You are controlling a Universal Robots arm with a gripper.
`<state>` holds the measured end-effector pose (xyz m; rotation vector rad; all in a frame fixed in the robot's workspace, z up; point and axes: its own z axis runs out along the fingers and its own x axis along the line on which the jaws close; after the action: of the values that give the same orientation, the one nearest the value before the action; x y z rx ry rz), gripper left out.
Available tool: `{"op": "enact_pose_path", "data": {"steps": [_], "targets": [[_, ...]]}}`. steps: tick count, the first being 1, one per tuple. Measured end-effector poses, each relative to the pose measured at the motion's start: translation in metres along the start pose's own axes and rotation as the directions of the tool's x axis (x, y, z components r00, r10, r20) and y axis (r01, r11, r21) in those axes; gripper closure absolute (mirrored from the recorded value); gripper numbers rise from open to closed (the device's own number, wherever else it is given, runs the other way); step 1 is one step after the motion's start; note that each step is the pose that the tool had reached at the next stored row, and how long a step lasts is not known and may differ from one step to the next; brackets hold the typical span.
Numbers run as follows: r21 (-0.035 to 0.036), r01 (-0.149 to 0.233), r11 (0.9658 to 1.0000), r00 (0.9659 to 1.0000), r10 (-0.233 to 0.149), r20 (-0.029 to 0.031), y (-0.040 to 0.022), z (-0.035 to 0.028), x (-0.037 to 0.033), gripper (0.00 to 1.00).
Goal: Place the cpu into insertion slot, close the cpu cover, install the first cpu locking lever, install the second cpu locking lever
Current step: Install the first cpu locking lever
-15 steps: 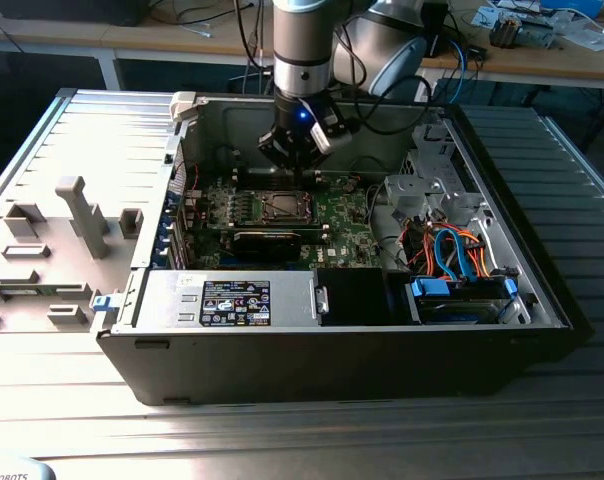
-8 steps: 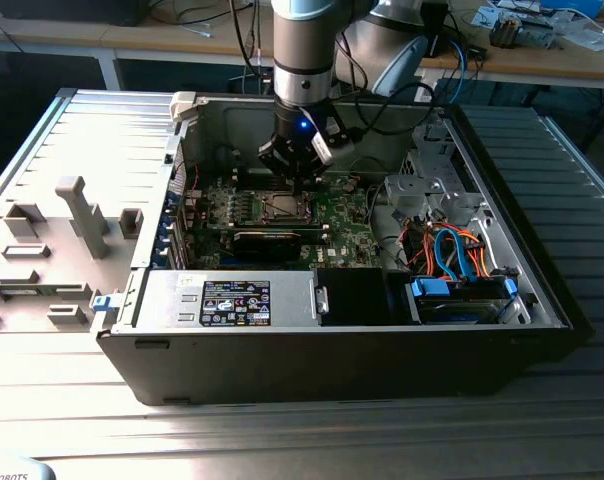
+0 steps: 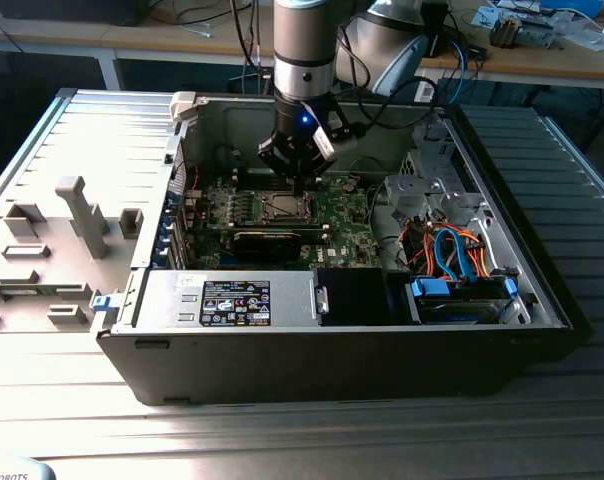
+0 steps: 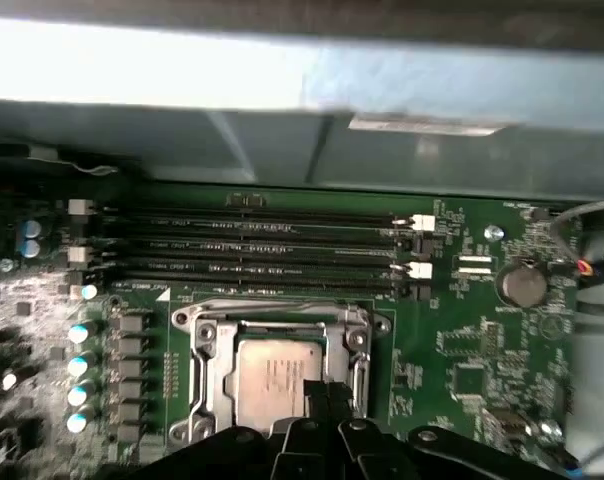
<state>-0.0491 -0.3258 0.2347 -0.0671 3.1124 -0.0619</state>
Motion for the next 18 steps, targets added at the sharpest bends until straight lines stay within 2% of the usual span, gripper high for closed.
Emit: {"op": "enact_pose_path", "data": {"steps": [4, 6, 7, 8, 18], "targets": [[0.0036, 0.0, 1.0, 1.0, 0.0, -0.0002, -0.0008, -0.0196, -0.0005, 0.89], [0.0071, 0.0, 1.0, 1.0, 0.0, -0.0003, -0.0014, -0.0337, -0.0009, 0.89], [0.0091, 0.0, 1.0, 1.0, 0.0, -0.0004, -0.0015, -0.0375, -0.001, 0.89], [0.0109, 0.0, 0.9999, 1.0, 0.0, -0.0005, -0.0015, -0.0383, -0.001, 0.89], [0.0122, 0.0, 0.9999, 1.0, 0.0, -0.0005, -0.0016, -0.0385, -0.001, 0.89]]}}
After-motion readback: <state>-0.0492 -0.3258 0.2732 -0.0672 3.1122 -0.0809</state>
